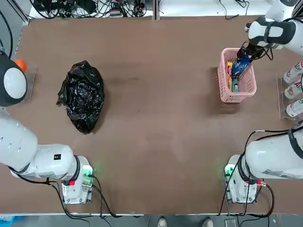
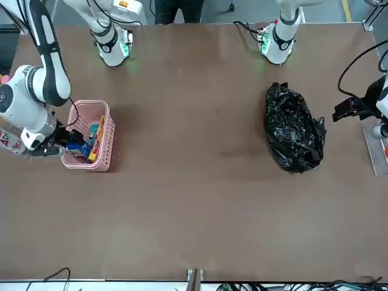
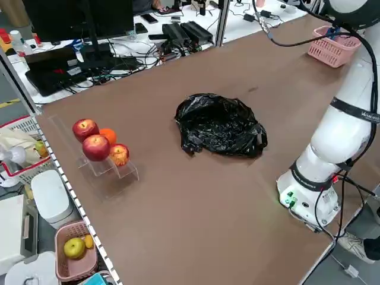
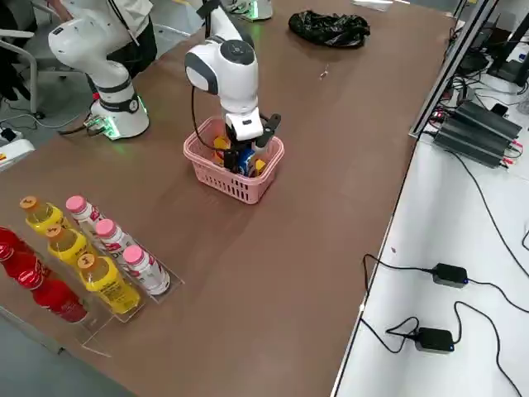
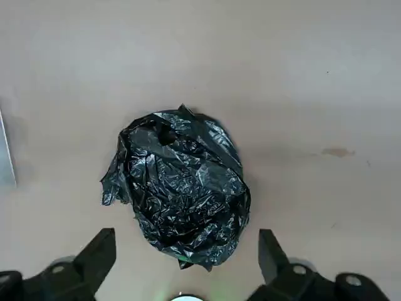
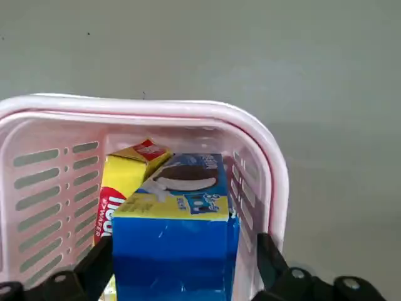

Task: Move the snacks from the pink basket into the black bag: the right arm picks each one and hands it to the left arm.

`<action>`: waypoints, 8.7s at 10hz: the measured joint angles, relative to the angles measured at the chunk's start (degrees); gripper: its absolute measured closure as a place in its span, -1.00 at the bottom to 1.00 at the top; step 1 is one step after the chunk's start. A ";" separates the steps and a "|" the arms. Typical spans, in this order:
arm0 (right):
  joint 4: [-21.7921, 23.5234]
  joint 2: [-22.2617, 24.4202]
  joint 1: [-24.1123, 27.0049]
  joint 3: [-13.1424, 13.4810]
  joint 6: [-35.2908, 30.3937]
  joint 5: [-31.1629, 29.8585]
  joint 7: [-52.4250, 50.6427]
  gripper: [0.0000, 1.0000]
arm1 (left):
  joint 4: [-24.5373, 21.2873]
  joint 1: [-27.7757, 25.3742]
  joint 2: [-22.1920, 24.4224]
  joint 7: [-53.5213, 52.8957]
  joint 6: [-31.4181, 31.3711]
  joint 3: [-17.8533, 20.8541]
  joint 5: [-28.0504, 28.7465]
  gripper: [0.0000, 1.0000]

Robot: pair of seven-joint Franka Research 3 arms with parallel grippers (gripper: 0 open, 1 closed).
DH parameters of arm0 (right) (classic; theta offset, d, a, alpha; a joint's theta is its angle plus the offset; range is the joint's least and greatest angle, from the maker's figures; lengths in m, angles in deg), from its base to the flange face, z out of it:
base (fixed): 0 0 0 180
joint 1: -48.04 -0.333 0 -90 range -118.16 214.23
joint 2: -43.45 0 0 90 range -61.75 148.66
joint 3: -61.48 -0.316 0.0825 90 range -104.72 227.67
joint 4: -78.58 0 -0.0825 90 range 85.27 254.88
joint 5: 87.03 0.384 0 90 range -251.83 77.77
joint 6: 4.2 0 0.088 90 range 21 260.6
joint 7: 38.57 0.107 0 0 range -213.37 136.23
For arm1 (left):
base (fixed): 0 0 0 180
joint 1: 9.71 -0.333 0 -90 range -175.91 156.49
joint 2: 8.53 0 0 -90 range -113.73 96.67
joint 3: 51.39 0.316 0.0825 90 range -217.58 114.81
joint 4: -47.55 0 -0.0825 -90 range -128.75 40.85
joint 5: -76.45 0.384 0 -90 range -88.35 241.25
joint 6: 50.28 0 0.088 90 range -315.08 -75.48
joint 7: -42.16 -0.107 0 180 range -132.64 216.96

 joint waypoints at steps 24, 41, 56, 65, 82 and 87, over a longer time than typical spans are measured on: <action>-3.28 2.58 -0.59 -0.36 -10.05 0.03 1.67 -0.07 | 0.35 -0.06 0.00 -0.02 0.00 0.08 0.00 -1.00; -22.51 4.94 -4.59 -0.88 -39.13 4.60 6.08 -0.07 | 0.31 -0.83 -2.69 13.36 -3.08 0.11 -14.49 -1.00; -18.47 -1.60 -29.83 -1.37 -12.84 51.36 14.05 -0.07 | -1.76 6.83 -6.62 68.37 -6.76 -0.86 -23.40 -1.00; -22.30 -6.85 -45.37 -1.32 6.21 73.15 14.22 -0.07 | -1.86 20.51 -11.30 94.00 -19.39 -1.18 -28.80 -1.00; -27.21 -10.15 -52.06 -1.07 14.38 73.97 17.57 -0.07 | -3.92 26.61 -13.42 94.48 -19.02 -1.12 -28.81 -0.01; -27.97 -10.52 -52.33 -1.07 14.96 73.98 17.67 -0.44 | -3.85 26.34 -13.36 94.48 -18.51 -0.62 -28.77 0.00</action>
